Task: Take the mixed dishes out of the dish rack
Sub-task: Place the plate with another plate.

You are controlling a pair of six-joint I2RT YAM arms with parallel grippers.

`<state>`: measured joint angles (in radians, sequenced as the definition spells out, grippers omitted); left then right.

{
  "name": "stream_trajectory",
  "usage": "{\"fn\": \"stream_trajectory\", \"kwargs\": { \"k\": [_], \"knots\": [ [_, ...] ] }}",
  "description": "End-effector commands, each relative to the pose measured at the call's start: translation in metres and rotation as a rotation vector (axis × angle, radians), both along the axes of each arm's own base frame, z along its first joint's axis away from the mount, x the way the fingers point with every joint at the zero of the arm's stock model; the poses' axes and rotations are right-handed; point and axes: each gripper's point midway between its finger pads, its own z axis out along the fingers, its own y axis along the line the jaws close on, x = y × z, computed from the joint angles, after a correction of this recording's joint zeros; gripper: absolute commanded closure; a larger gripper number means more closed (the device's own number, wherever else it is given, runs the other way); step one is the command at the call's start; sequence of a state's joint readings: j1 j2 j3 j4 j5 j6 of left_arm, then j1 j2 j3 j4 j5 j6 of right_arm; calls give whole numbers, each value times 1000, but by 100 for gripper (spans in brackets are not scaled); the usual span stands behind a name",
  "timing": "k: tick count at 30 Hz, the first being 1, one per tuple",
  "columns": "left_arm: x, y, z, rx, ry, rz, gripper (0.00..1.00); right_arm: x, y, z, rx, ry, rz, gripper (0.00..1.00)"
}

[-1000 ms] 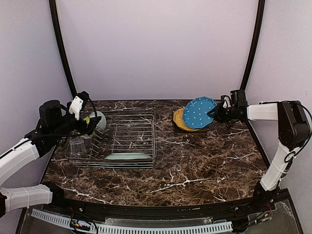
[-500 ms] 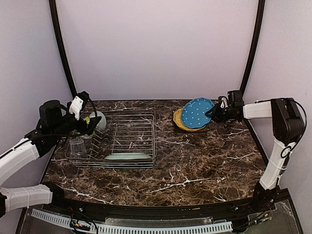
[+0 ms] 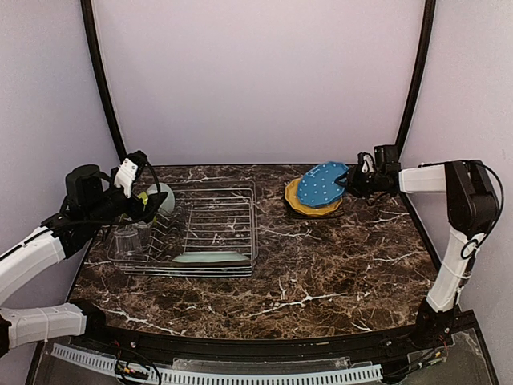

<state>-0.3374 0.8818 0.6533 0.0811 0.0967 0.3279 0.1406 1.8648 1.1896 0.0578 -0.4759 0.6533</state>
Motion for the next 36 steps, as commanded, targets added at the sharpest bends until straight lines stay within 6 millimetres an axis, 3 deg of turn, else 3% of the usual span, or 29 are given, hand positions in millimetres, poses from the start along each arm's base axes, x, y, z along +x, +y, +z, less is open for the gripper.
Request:
{"fn": "stream_trajectory", "kwargs": {
  "k": [1, 8, 22, 31, 36],
  "knots": [
    [0, 0, 0, -18, -4, -5, 0, 17, -2, 34, -17, -127, 6, 67],
    [-1, -1, 2, -23, -10, -9, 0, 17, -6, 26, -52, -103, -4, 59],
    [0, -3, 1, -17, -12, -20, 0, 14, -17, 2, -137, -60, -28, 56],
    [-1, -3, 1, -12, -14, -21, 0, 15, -18, -8, -150, -46, -21, 59],
    [-1, -3, 1, -13, -15, -20, 0, 14, -18, -11, -156, -43, -16, 66]
  ]
}}
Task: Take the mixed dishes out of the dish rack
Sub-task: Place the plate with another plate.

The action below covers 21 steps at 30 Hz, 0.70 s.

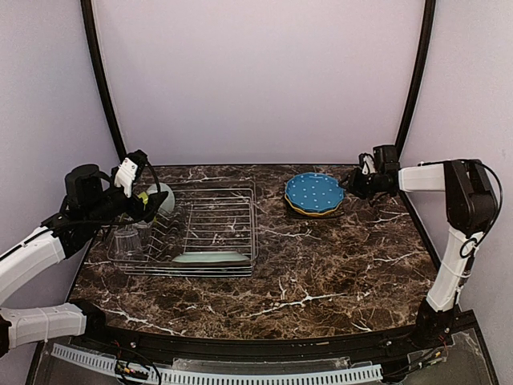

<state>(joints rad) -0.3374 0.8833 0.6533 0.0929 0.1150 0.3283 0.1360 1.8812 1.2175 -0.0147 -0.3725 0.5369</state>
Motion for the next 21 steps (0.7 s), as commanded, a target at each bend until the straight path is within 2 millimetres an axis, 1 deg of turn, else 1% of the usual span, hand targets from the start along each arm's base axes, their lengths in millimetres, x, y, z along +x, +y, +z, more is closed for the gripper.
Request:
{"fn": "stream_trajectory", "kwargs": {
  "k": [1, 4, 12, 14, 19, 21],
  "knots": [
    [0, 1, -2, -6, -5, -2, 0, 9, 0, 2, -9, -31, 5, 68],
    [0, 1, -1, -6, -7, -1, 0, 10, 0, -2, -10, -21, 4, 71],
    [-1, 1, 0, -5, -9, -1, 0, 12, -1, -15, -21, 0, 2, 74],
    [-1, 1, 0, -5, -9, -2, 0, 12, -1, -18, -22, 3, 1, 77],
    [0, 1, -1, -5, -6, -3, 0, 13, 3, -20, -4, 6, 12, 90],
    [0, 0, -1, -6, -5, -4, 0, 14, 5, -22, 8, 12, 14, 94]
  ]
}}
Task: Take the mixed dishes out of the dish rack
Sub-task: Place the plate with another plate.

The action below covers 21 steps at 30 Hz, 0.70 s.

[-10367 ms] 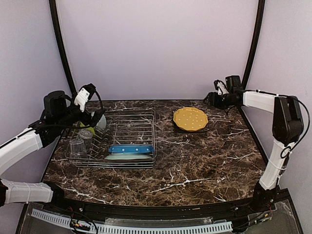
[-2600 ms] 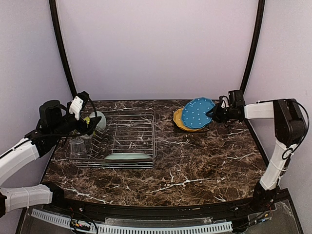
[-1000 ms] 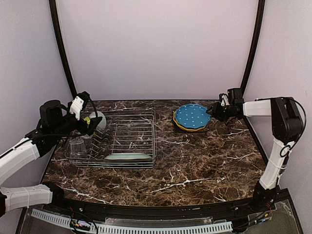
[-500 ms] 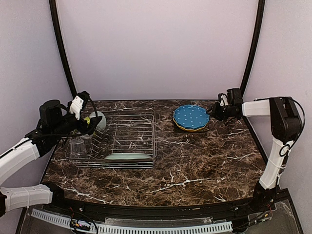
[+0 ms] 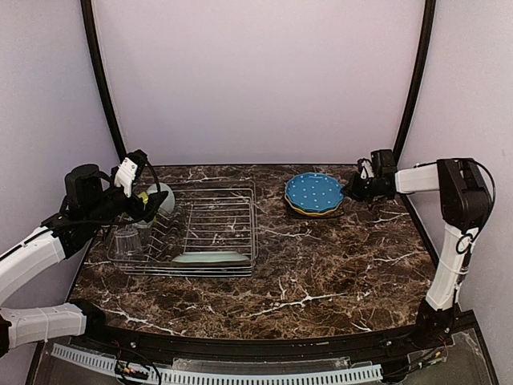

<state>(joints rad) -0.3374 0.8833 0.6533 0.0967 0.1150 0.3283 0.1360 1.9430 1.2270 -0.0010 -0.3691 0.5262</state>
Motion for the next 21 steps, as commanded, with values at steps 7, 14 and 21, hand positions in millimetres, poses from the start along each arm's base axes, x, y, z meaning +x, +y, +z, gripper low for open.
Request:
{"fn": "stream_trajectory", "kwargs": {
  "k": [7, 14, 21],
  "knots": [
    [-1, 0, -3, -2, 0, -5, 0, 11, 11, -6, 51, -1, 20, 98],
    [-1, -1, -2, 1, 10, -15, 0, 8, 7, 0, 38, -16, 13, 82],
    [-11, -14, 5, -20, 32, -98, 0, 5, 0, 34, 36, -85, 20, 57]
  ]
}}
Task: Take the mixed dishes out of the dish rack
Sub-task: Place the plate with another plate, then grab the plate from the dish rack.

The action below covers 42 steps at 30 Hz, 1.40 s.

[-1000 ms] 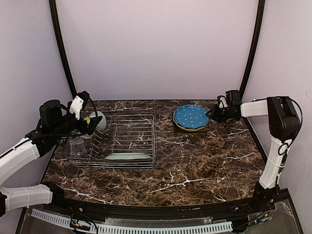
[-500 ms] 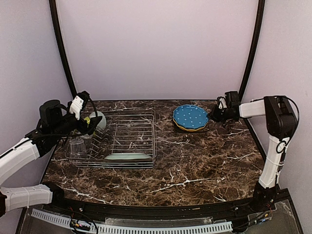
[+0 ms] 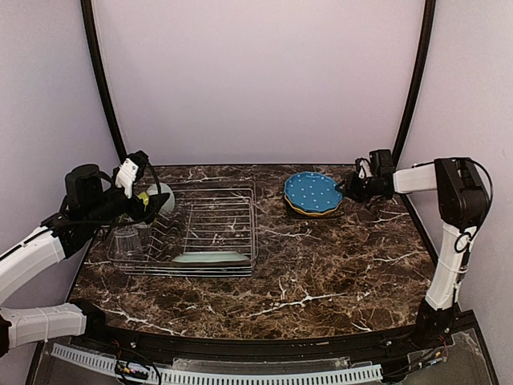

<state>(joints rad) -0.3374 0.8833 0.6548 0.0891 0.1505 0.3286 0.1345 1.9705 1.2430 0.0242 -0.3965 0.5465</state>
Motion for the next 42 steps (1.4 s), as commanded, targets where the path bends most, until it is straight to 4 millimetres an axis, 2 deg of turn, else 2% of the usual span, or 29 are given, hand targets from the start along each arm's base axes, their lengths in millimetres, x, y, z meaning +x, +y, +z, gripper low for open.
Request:
{"fn": "stream_trajectory", "kwargs": {
  "k": [1, 3, 5, 6, 8, 10, 14, 18, 20, 21, 22, 25, 29, 32, 35, 38, 42],
  "knots": [
    [-10, -11, 8, -19, 29, -84, 0, -1, -5, 41, 2, -98, 14, 55],
    [-16, -16, 10, -25, 47, -119, 0, -2, -6, 55, -3, -131, 21, 47],
    [-24, -21, 13, -30, 63, -161, 0, -3, -5, 70, -7, -167, 30, 36],
    [-28, -23, 15, -29, 67, -180, 0, -4, -5, 77, -9, -184, 38, 26],
    [-39, -29, 19, -34, 83, -231, 0, -7, -4, 93, -11, -226, 58, 19],
    [-52, -36, 28, -38, 92, -284, 3, -11, -2, 110, -17, -271, 78, 16],
    [-81, -50, 25, 10, 148, -380, 6, -23, -2, 148, -39, -374, 111, 12],
    [-112, -60, 12, 107, 200, -462, 6, -40, -1, 191, -66, -500, 145, 4],
    [-121, -60, 14, 123, 181, -482, 6, -52, -4, 215, -93, -577, 150, 1],
    [-123, -60, 15, 128, 172, -489, 7, -55, -7, 220, -107, -599, 143, 1],
    [-126, -60, 16, 129, 165, -498, 7, -63, -11, 235, -129, -649, 130, 1],
    [-132, -61, 13, 153, 177, -518, 9, -81, -28, 257, -199, -747, 52, 1],
    [-139, -66, -2, 223, 234, -547, 11, -99, -40, 269, -261, -790, 24, 1],
    [-136, -69, -17, 303, 265, -533, 11, -111, -40, 268, -268, -773, 47, 1],
    [-133, -73, -28, 382, 282, -520, 11, -123, -36, 265, -252, -764, 81, 1],
    [-134, -84, -43, 465, 291, -537, 11, -135, -32, 253, -240, -721, 112, 1],
    [-125, -97, -52, 519, 274, -522, 10, -149, -27, 243, -205, -694, 146, 1]
  ]
}}
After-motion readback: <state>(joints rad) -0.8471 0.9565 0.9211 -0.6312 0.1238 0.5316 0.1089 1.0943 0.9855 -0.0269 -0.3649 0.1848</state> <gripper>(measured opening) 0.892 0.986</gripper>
